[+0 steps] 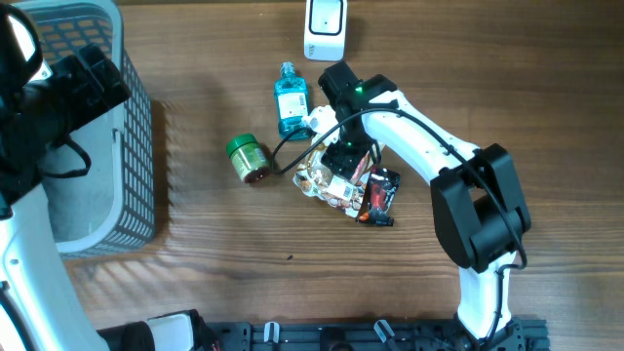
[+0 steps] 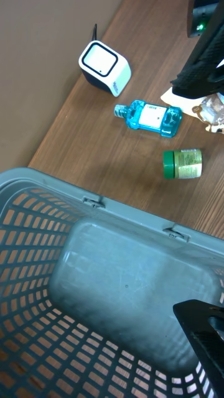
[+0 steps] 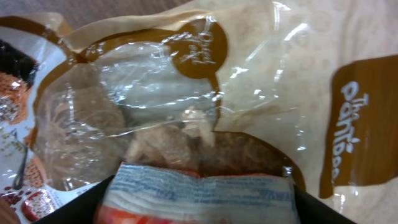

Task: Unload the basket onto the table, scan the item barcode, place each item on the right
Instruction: 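Lift the red packet off the pile with the right gripper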

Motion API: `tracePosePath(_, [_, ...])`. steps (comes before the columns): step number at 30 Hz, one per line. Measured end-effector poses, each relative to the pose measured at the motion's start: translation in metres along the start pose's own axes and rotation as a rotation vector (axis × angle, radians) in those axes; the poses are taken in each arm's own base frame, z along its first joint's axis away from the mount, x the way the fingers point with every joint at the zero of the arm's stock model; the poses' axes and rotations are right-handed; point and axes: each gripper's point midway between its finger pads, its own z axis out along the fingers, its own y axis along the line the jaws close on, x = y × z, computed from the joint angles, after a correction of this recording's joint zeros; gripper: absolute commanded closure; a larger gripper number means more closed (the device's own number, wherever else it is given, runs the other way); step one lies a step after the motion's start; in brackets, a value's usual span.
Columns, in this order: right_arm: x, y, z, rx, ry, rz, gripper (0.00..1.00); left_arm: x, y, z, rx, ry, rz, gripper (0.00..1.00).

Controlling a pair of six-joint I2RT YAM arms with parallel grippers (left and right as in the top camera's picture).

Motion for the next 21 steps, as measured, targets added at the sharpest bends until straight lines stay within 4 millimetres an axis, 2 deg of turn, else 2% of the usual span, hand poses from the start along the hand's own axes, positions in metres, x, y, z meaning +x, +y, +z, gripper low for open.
tracePosePath(2, [0.001,-0.003,0.001,0.013,0.005,0.014,0.33,0.0,0.0,0.0,0.0,0.0,0.0,0.0])
tracePosePath(5, [0.001,-0.004,0.001,0.019,0.003,0.061,0.42,0.0,0.0,0.0,0.0,0.0,0.0,0.0])
tracePosePath(9, [-0.001,-0.005,0.001,0.009,-0.006,0.159,0.41,0.0,0.0,0.0,0.0,0.0,0.0,0.0])
tracePosePath(11, [-0.003,-0.005,0.0,-0.001,-0.012,0.22,0.45,0.0,0.0,0.0,0.0,0.0,0.0,0.0])
tracePosePath(12, [-0.004,-0.005,0.0,-0.004,-0.015,0.246,0.45,0.0,0.0,0.0,0.0,0.0,0.0,0.0])
tracePosePath(14, [-0.007,-0.004,-0.001,-0.017,-0.023,0.325,0.38,0.0,0.0,0.0,0.0,0.0,0.0,0.0])
tracePosePath(17, [-0.012,0.002,-0.001,-0.057,-0.038,0.407,0.38,0.0,0.0,0.0,0.0,0.0,0.0,0.0])
tracePosePath(18, [-0.014,0.006,-0.002,-0.081,-0.044,0.425,0.4,0.0,0.0,0.0,0.0,0.0,0.0,0.0])
tracePosePath(19, [-0.015,0.009,-0.002,-0.104,-0.05,0.432,0.48,0.0,0.0,0.0,0.0,0.0,0.0,0.0])
tracePosePath(21, [-0.019,0.022,0.002,-0.184,-0.05,0.454,0.5,0.0,0.0,0.0,0.0,0.0,0.0,0.0])
